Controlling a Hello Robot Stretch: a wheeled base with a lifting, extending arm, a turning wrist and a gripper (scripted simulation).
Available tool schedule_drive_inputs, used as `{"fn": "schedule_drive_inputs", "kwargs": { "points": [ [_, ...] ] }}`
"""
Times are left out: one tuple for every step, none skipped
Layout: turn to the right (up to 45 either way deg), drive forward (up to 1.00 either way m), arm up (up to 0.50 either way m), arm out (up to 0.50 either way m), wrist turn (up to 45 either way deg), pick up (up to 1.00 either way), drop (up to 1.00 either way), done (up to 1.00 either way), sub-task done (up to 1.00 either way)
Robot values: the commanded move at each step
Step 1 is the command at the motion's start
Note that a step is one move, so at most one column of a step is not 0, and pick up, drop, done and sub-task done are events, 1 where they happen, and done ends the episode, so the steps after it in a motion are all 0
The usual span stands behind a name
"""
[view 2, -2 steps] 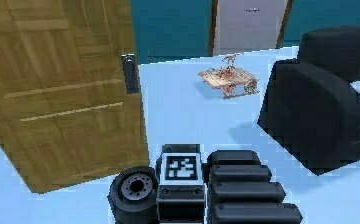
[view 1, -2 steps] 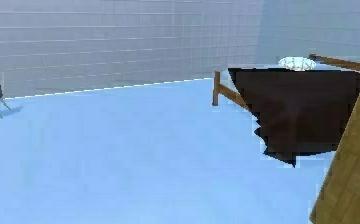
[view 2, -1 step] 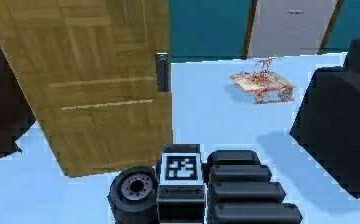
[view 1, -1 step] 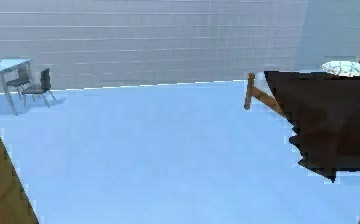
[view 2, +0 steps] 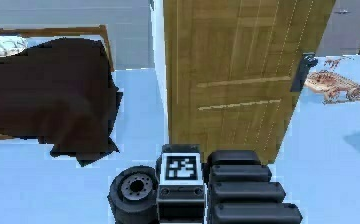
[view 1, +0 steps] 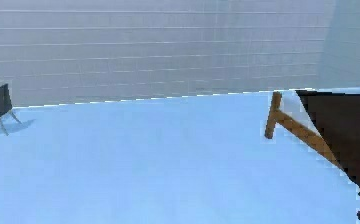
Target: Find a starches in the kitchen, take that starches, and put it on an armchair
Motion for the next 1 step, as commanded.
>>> {"fn": "schedule_drive_inputs", "kwargs": {
  "points": [
    [-45.0,0.0,0.0,0.0,0.0,0.0,0.0,0.0,0.0]
  ]
}}
